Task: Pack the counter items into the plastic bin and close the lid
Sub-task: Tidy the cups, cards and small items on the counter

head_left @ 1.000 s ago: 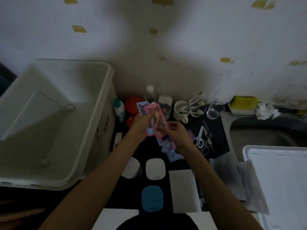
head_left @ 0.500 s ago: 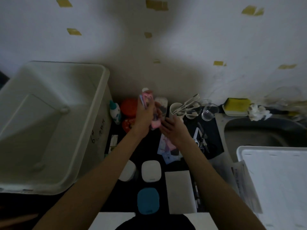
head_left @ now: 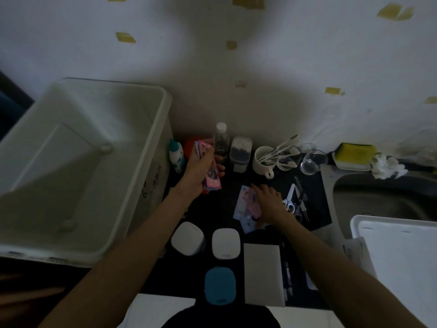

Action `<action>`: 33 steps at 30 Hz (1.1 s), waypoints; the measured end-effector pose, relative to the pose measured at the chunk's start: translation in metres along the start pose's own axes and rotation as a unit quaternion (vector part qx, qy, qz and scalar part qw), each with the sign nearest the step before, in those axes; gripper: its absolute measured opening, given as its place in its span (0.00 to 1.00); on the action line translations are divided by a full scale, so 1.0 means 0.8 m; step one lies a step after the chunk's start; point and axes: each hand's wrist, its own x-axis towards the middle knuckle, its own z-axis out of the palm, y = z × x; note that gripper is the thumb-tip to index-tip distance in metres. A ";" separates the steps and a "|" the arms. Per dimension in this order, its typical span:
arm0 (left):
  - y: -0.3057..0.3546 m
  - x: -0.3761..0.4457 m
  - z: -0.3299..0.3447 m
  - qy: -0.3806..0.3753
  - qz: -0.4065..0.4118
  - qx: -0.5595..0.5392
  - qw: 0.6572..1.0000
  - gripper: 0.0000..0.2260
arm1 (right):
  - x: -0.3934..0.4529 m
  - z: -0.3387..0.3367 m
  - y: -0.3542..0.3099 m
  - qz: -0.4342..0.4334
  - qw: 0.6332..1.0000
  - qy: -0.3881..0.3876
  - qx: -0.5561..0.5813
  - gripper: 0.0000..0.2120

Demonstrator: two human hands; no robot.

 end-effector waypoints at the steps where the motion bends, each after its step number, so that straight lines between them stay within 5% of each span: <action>1: 0.000 -0.001 -0.001 -0.001 0.000 0.002 1.000 0.15 | 0.003 -0.001 0.000 0.001 1.000 -0.005 -0.004 0.65; 9: -0.003 -0.004 -0.007 -0.010 -0.034 0.013 0.999 0.15 | 0.021 -0.010 -0.011 0.033 0.999 -0.031 -0.017 0.56; 15: -0.007 -0.004 -0.014 -0.006 -0.056 0.039 0.998 0.12 | 0.021 -0.007 -0.007 0.003 0.999 0.023 -0.049 0.46; 23: -0.014 0.002 -0.024 -0.011 -0.035 0.143 0.989 0.06 | 0.027 -0.035 -0.012 -0.051 0.969 0.013 0.242 0.19; 27: -0.018 0.009 -0.030 -0.013 -0.035 0.166 0.985 0.08 | 0.021 -0.088 -0.016 -0.108 0.935 0.100 0.323 0.18; 33: -0.012 0.007 -0.028 -0.050 -0.071 0.168 0.982 0.11 | 0.007 -0.176 -0.025 -0.180 0.910 0.103 0.359 0.11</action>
